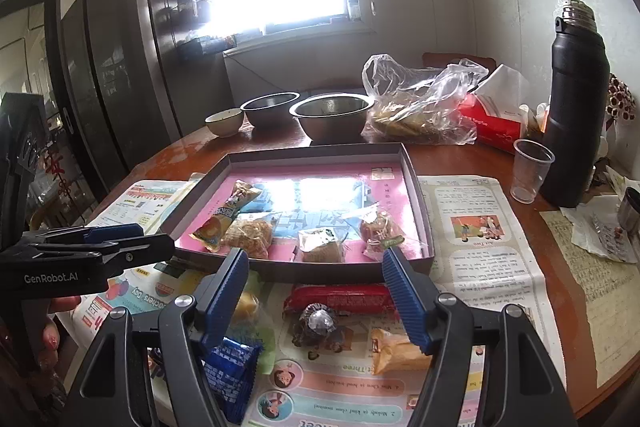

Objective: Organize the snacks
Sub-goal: 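Move both open tools back toward the snacks on the newspaper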

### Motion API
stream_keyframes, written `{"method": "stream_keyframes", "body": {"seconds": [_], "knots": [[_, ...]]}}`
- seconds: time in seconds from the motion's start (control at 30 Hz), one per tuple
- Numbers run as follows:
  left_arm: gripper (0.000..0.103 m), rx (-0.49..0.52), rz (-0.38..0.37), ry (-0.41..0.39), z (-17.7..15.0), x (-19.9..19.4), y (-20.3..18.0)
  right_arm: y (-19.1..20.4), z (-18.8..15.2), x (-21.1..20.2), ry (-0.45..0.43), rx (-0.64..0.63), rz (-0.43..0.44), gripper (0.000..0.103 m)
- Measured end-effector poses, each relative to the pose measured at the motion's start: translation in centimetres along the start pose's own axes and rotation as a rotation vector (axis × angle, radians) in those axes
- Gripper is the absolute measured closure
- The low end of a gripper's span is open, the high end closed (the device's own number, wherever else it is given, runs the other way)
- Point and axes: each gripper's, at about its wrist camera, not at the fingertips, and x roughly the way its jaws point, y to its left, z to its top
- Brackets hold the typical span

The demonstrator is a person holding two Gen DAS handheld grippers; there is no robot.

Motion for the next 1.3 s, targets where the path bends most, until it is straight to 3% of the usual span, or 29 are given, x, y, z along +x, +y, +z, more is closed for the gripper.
{"method": "stream_keyframes", "body": {"seconds": [0.47,1.03,1.3], "knots": [[0.035,-0.031,0.033,0.014,-1.0,-0.9,1.6,-0.8,-0.7,-1.1,0.006,0.013,-0.012,0.034],[0.035,0.045,-0.020,0.143,-4.9,1.8,-1.8,-3.2,-3.4,-1.2,0.073,0.018,-0.058,0.034],[0.035,0.038,0.011,0.184,-6.3,2.6,-0.9,-3.3,-4.6,-1.5,0.096,0.010,-0.057,0.034]]}}
